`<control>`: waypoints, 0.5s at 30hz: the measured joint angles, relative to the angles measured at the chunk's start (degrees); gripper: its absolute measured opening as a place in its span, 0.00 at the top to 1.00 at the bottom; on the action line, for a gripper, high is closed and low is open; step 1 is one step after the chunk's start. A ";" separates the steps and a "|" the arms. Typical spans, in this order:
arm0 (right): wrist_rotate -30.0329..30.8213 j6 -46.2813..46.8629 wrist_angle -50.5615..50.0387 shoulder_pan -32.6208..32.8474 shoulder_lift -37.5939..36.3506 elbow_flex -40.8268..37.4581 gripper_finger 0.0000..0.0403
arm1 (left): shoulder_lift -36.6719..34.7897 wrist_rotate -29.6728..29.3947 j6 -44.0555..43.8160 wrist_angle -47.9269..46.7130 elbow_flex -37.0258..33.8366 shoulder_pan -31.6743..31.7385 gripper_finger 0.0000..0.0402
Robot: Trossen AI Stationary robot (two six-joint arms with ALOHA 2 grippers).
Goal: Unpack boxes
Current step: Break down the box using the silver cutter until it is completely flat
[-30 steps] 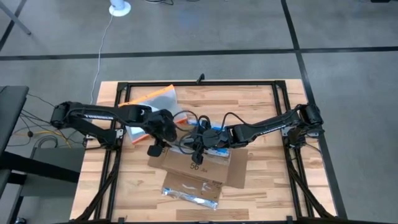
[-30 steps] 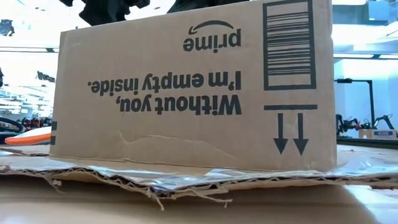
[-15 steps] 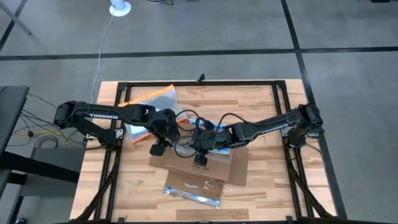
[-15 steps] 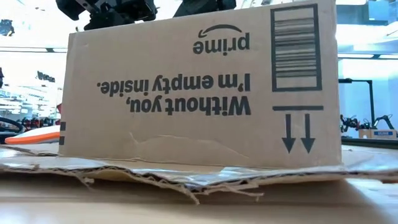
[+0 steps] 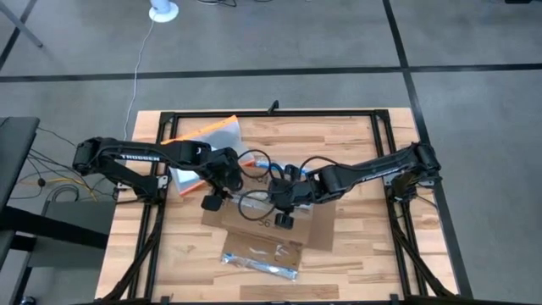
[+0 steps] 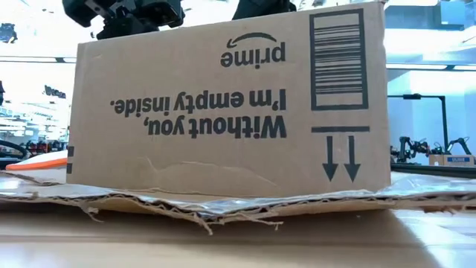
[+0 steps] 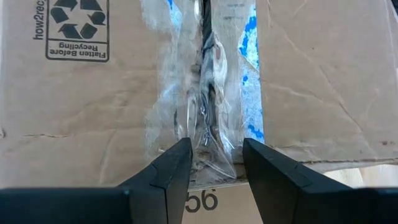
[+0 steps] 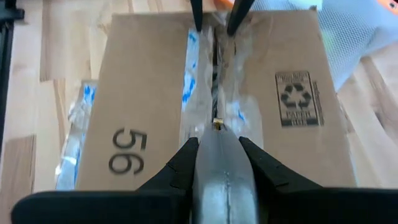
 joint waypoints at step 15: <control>-2.69 -1.12 -20.25 -0.11 -5.60 3.20 0.84 | -0.02 -0.22 -1.05 -3.13 0.15 -0.04 0.66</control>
